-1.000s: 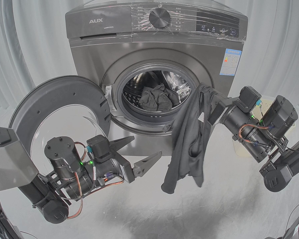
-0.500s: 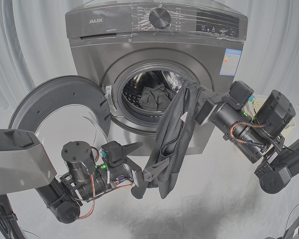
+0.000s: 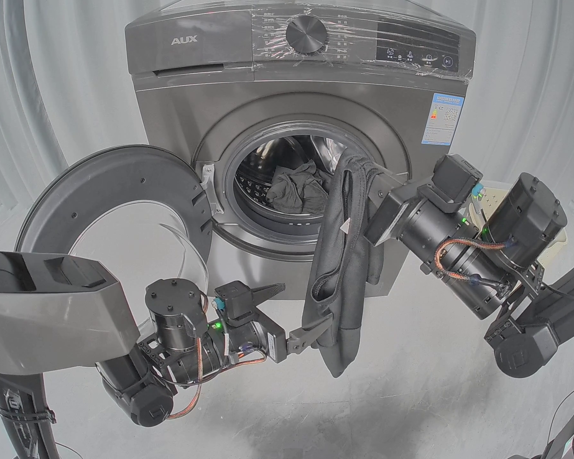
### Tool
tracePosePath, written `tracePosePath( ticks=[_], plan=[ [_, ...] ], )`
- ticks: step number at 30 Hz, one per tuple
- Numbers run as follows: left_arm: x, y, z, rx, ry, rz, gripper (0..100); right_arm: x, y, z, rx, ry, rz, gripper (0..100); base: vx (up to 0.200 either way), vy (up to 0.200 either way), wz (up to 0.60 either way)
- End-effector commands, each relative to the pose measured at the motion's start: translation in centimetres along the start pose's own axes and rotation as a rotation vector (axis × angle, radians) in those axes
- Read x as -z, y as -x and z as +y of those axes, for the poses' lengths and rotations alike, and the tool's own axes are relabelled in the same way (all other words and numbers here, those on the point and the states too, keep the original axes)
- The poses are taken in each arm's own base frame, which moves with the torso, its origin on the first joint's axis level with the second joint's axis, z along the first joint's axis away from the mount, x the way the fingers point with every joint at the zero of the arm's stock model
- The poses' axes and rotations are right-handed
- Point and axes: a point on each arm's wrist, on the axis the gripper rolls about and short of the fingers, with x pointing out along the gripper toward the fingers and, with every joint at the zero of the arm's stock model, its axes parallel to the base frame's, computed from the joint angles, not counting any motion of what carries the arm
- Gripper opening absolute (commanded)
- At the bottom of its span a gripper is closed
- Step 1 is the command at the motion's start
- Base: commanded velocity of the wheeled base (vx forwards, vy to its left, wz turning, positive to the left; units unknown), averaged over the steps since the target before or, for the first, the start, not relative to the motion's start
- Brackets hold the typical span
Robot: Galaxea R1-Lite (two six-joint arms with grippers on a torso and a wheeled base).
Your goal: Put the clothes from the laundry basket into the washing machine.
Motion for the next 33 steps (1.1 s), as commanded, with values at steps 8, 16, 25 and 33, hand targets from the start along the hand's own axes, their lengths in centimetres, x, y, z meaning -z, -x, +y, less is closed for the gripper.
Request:
tracePosePath(
  ticks=[8,16,25,33],
  plan=[
    [1.9,-2.2,1.1,-0.003,0.003,0.013,100,0.1,0.0,0.4,-0.011,-0.004,0.002,0,0.000,0.000,0.00],
    [3.7,-4.7,3.2,-0.037,-0.010,-0.003,100,0.4,0.2,0.8,-0.025,-0.010,0.015,0,0.000,0.000,0.00],
    [3.8,-5.8,4.1,-0.041,-0.018,-0.033,100,0.5,0.3,0.9,-0.027,-0.011,0.020,0,0.000,0.000,0.00],
    [4.0,-6.6,5.5,-0.068,-0.048,-0.056,0,0.4,0.3,0.8,-0.024,-0.010,0.017,0,0.000,0.000,0.00]
  ],
)
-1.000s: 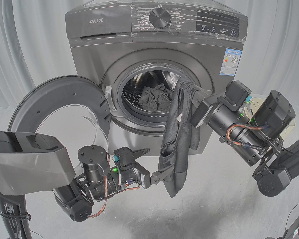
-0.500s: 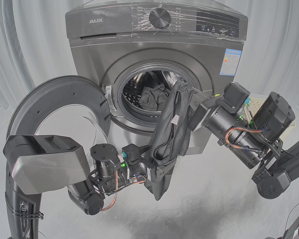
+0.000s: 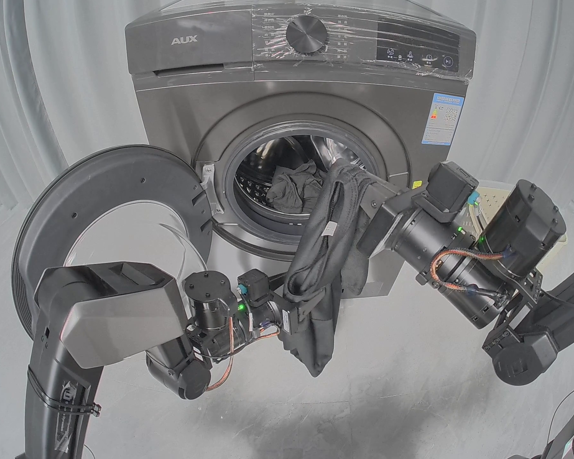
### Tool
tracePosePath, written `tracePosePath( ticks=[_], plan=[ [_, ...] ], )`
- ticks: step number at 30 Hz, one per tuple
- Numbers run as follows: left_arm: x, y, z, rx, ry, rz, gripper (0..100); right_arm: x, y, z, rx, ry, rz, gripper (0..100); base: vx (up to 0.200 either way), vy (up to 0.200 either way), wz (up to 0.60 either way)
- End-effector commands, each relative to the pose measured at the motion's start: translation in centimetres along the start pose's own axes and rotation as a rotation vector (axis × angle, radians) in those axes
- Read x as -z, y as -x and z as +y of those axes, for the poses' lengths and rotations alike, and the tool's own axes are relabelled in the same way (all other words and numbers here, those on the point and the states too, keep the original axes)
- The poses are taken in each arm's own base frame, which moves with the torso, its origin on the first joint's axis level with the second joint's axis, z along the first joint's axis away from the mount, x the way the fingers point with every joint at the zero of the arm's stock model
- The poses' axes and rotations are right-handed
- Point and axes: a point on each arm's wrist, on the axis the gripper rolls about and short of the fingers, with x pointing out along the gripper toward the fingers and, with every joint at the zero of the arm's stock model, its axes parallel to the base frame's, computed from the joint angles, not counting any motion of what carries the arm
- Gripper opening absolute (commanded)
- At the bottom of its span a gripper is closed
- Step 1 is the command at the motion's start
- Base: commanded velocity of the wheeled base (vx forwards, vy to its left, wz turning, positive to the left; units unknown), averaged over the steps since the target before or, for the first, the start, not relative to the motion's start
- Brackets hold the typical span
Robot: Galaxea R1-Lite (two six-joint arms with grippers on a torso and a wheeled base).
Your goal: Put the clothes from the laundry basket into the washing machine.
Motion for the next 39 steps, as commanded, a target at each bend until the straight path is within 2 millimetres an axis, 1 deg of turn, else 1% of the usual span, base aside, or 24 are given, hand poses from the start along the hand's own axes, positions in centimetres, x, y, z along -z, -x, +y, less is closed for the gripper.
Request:
tracePosePath(
  ticks=[1,3,5,6,7,8,10,12,16,19,20,21,22,23,24,25,26,29,34,35,39],
  plan=[
    [0.4,-0.2,0.1,0.001,-0.003,0.002,0,-0.1,-0.1,-0.4,0.012,0.006,-0.003,0,0.000,0.000,0.00],
    [0.4,0.0,0.0,0.000,-0.008,0.007,0,-0.2,-0.3,-0.6,0.016,0.009,-0.006,0,0.000,0.000,0.00],
    [0.1,0.3,-0.3,0.003,-0.012,0.010,0,0.2,-0.6,-1.0,0.025,0.012,0.004,0,0.000,0.000,0.00],
    [-1.0,1.1,-0.8,0.012,-0.022,0.009,0,0.8,-1.0,-1.9,0.043,0.018,0.019,0,0.000,0.000,0.00],
    [-1.0,1.2,-0.8,0.012,-0.022,0.009,0,0.9,-1.1,-2.0,0.046,0.019,0.020,0,0.000,0.000,0.00],
    [-1.9,1.9,-1.5,0.025,-0.027,0.007,0,1.2,-1.5,-2.6,0.058,0.023,0.021,0,0.000,0.000,0.00],
    [-3.1,2.6,-2.3,0.040,-0.031,-0.007,0,1.4,-2.3,-2.9,0.062,0.026,0.011,0,0.000,0.000,0.00],
    [-4.8,3.5,-3.5,0.063,-0.037,-0.031,0,1.9,-3.1,-3.6,0.077,0.029,0.013,0,0.000,0.000,0.00],
    [-7.1,5.6,-5.7,0.108,-0.042,-0.059,0,2.6,-4.5,-4.9,0.115,0.035,0.021,0,0.000,0.000,0.00],
    [-8.4,7.4,-6.8,0.130,-0.044,-0.070,0,3.3,-5.2,-5.9,0.137,0.039,0.026,0,0.000,0.000,0.00],
    [-8.4,7.4,-6.8,0.130,-0.044,-0.070,0,3.3,-5.2,-5.9,0.137,0.039,0.026,0,0.000,0.000,0.00],
    [-9.2,8.6,-7.2,0.138,-0.046,-0.078,0,3.9,-5.2,-6.4,0.149,0.041,0.043,0,0.000,0.000,0.00],
    [-9.4,8.9,-7.3,0.139,-0.046,-0.082,0,4.2,-5.2,-6.5,0.150,0.040,0.049,0,0.000,0.000,0.00],
    [-10.0,9.7,-7.5,0.140,-0.048,-0.094,0,5.0,-5.0,-6.7,0.159,0.039,0.072,0,0.000,0.000,0.00],
    [-10.2,9.9,-7.5,0.138,-0.051,-0.099,0,5.6,-4.8,-7.0,0.166,0.041,0.088,0,0.000,0.000,0.00],
    [-10.3,10.0,-7.5,0.138,-0.050,-0.101,0,5.7,-4.8,-7.1,0.167,0.041,0.091,0,0.000,0.000,0.00],
    [-10.7,10.3,-7.5,0.136,-0.052,-0.111,0,7.1,-4.4,-7.5,0.177,0.044,0.128,0,0.000,0.000,0.00],
    [-11.0,10.4,-7.4,0.129,-0.055,-0.124,0,8.6,-3.4,-7.7,0.183,0.055,0.181,0,0.000,0.000,0.00],
    [-11.2,10.3,-7.4,0.132,-0.051,-0.132,0,9.2,-2.9,-7.1,0.173,0.059,0.207,0,0.000,0.000,0.00],
    [-11.2,10.2,-7.4,0.132,-0.049,-0.132,0,9.2,-2.8,-7.1,0.172,0.059,0.210,100,0.000,0.000,0.00],
    [-11.3,10.2,-7.4,0.131,-0.051,-0.138,0,9.4,-2.5,-7.1,0.174,0.061,0.221,100,0.000,0.000,0.00]
  ],
)
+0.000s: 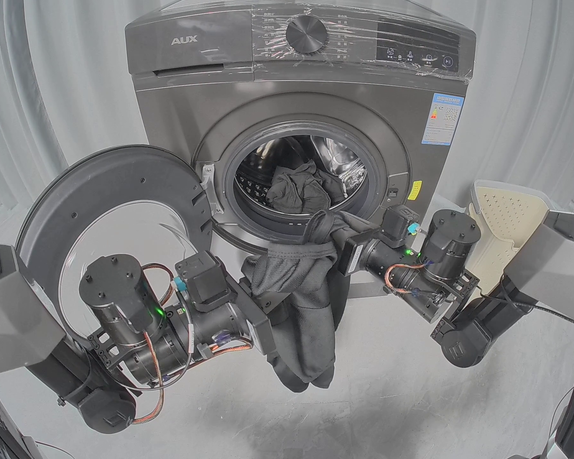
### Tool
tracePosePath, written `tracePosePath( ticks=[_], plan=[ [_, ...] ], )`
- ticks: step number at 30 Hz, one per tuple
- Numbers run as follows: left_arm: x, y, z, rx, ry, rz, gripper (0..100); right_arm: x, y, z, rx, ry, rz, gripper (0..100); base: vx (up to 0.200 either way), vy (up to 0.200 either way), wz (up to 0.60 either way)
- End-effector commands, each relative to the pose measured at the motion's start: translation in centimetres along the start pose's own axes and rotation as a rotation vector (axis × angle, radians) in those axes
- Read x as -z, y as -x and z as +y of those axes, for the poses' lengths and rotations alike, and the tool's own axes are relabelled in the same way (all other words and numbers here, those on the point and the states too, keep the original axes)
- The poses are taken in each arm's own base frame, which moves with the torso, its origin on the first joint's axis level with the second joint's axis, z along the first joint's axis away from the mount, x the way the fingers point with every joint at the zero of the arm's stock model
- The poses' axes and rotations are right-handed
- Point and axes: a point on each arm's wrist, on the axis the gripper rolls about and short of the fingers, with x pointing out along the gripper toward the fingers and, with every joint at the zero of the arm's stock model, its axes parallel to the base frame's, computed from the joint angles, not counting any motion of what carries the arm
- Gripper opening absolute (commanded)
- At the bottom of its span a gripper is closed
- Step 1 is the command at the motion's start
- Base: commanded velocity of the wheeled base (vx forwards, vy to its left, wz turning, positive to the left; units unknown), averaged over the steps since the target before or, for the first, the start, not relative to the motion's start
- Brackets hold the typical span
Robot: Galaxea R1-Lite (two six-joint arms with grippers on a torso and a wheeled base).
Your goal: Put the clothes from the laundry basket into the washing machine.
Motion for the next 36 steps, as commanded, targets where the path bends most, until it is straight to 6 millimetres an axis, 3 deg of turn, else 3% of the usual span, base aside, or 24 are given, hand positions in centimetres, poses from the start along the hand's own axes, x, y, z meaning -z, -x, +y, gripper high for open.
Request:
tracePosePath(
  ticks=[1,9,12,15,21,27,36],
  plan=[
    [-0.8,0.0,0.0,-0.004,-0.007,-0.031,0,0.7,0.8,0.0,0.003,0.014,0.032,100,0.000,0.000,0.00],
    [-3.2,1.0,-0.5,-0.004,-0.023,-0.104,0,3.0,8.9,0.0,-0.033,0.081,0.269,100,0.000,0.000,0.00],
    [-3.1,2.4,-0.7,-0.017,-0.015,-0.082,0,2.4,11.5,-0.1,-0.037,0.083,0.294,100,0.000,0.000,0.00],
    [-3.0,2.6,-0.4,-0.038,-0.020,-0.075,0,1.1,12.6,-0.2,-0.024,0.080,0.262,100,0.000,0.000,0.00],
    [-2.6,3.1,0.2,-0.158,-0.010,-0.062,0,0.4,13.6,-1.2,0.016,0.070,0.252,100,0.000,0.000,0.00],
    [-2.4,3.0,0.6,-0.318,-0.013,-0.067,0,-1.1,13.1,-1.2,0.026,0.074,0.179,100,0.000,0.000,0.00],
    [-1.4,3.2,0.7,-0.364,-0.021,-0.023,0,-1.9,12.8,-1.6,0.063,0.061,0.140,100,0.000,0.000,0.00]
  ],
)
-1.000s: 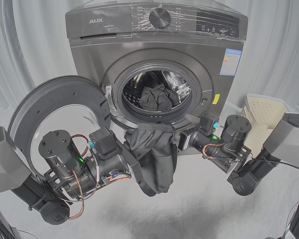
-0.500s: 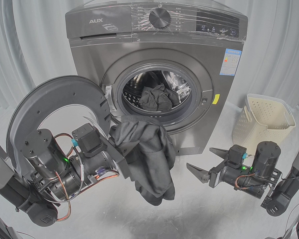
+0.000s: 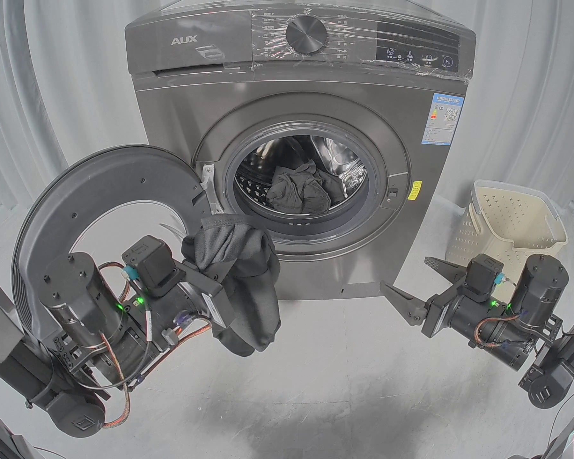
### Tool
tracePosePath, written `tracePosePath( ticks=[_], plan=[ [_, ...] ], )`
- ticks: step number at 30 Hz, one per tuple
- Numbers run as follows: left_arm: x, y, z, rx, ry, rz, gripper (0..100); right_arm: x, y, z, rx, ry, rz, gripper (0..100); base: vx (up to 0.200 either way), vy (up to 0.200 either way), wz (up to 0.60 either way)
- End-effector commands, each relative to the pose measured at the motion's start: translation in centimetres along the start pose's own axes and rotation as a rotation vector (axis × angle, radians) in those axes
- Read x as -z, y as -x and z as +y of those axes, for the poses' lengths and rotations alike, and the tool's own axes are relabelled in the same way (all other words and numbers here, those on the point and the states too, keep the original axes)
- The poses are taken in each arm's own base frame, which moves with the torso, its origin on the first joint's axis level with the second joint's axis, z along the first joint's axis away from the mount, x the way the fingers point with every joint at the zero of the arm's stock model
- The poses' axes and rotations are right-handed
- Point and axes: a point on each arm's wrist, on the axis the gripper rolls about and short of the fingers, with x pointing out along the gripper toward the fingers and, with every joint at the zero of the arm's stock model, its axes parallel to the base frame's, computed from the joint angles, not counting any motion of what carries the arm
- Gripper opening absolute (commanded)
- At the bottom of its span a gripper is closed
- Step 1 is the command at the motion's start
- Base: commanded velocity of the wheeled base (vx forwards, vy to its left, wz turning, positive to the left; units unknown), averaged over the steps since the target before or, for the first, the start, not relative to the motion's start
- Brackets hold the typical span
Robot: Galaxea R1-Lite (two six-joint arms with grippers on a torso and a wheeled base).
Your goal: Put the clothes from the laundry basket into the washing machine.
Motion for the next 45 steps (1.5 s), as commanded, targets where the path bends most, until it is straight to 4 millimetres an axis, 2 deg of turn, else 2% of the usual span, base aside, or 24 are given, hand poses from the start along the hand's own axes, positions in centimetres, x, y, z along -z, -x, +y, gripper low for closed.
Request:
tracePosePath(
  ticks=[1,11,15,22,31,40,45],
  plan=[
    [0.8,0.2,0.0,-0.015,-0.013,0.036,0,-0.6,0.0,-0.5,0.017,-0.002,-0.026,100,0.000,0.000,0.00],
    [4.3,-0.8,-1.1,0.003,-0.033,0.150,0,-0.7,0.0,-0.6,0.021,-0.002,-0.029,100,0.000,0.000,0.00],
    [4.4,-1.5,-1.0,-0.013,-0.026,0.137,0,-0.8,-0.1,-0.6,0.022,-0.002,-0.037,100,0.100,0.000,0.00],
    [4.6,-1.5,-1.0,-0.015,-0.024,0.146,0,-0.8,-0.2,-0.2,0.008,-0.002,-0.036,100,0.200,0.000,0.00],
    [5.2,-1.4,-1.1,-0.013,-0.029,0.170,0,-0.9,-0.3,-0.3,0.012,-0.002,-0.041,100,0.000,0.000,0.00],
    [5.2,-1.4,-1.1,-0.013,-0.027,0.168,0,-1.1,-0.4,-0.2,0.010,-0.001,-0.052,100,0.200,0.000,0.00],
    [5.2,-1.2,-1.1,-0.015,-0.025,0.174,0,-1.1,-0.4,-0.1,0.008,-0.001,-0.052,100,0.000,0.000,0.00]
  ],
)
